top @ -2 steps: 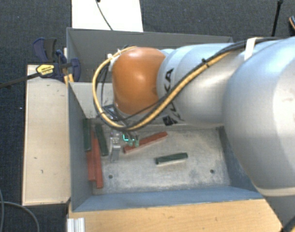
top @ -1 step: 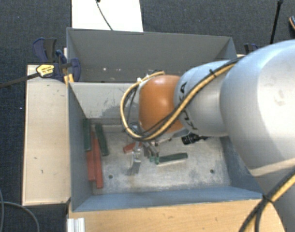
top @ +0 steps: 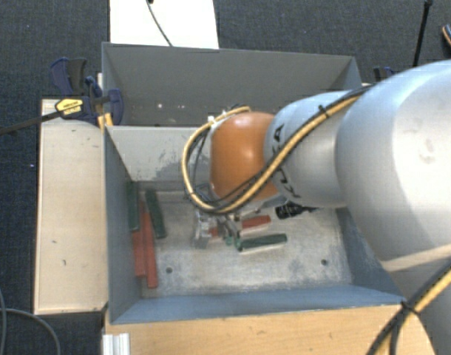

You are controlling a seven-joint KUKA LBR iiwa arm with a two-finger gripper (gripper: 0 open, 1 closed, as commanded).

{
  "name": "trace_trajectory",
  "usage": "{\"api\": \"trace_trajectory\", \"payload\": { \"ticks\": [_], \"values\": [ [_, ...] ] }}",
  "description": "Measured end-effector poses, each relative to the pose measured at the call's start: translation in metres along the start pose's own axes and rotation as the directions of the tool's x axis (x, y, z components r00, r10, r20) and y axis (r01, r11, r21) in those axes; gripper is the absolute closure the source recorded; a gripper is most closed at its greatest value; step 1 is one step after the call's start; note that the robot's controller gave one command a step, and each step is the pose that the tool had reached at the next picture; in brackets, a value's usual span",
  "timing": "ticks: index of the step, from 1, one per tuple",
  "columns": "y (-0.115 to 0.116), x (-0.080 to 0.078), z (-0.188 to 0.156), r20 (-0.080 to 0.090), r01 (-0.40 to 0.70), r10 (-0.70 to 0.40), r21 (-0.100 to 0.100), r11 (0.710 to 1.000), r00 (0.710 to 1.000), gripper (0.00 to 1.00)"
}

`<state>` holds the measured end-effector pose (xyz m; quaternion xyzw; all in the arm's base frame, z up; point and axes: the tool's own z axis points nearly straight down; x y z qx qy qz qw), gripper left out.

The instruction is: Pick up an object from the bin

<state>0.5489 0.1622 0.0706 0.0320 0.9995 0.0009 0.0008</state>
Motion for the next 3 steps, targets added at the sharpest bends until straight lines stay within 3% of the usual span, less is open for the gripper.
{"api": "trace_trajectory", "payload": {
  "ticks": [1,2,3],
  "values": [
    [0.0,0.0,0.0,0.0,-0.003,0.003,0.0,1.0,1.0,0.0],
    [-0.079,-0.034,-0.003,0.004,0.094,-0.094,0.005,0.996,0.996,0.0],
    [-0.073,-0.032,-0.003,0.002,0.096,-0.096,0.0,0.995,0.995,1.0]
  ]
}}
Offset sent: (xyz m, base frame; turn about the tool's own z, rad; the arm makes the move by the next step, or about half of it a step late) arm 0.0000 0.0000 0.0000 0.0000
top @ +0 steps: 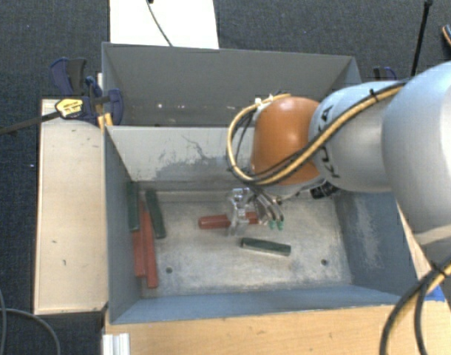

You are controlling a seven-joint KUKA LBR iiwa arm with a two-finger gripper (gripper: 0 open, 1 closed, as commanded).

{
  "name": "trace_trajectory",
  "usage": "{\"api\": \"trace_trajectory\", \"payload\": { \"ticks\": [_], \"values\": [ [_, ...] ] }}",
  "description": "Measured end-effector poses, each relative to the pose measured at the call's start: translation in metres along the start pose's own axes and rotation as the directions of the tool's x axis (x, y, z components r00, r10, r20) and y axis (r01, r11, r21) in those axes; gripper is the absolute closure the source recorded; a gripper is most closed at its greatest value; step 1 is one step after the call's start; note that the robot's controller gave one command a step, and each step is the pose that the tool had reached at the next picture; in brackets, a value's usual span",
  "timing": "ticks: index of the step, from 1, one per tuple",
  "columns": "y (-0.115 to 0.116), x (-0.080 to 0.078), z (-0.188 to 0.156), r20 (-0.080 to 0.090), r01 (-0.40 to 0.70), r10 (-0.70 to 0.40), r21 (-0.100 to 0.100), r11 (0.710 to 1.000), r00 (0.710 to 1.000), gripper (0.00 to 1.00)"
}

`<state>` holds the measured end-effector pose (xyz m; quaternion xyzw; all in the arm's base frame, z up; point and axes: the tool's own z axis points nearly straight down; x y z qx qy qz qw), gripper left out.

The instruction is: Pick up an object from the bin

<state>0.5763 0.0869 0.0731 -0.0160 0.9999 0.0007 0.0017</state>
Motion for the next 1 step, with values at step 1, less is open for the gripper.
{"api": "trace_trajectory", "payload": {
  "ticks": [1],
  "values": [
    [-0.0086,0.0475,-0.1348,0.006,0.011,-0.011,0.0,1.0,1.0,1.0]
  ]
}}
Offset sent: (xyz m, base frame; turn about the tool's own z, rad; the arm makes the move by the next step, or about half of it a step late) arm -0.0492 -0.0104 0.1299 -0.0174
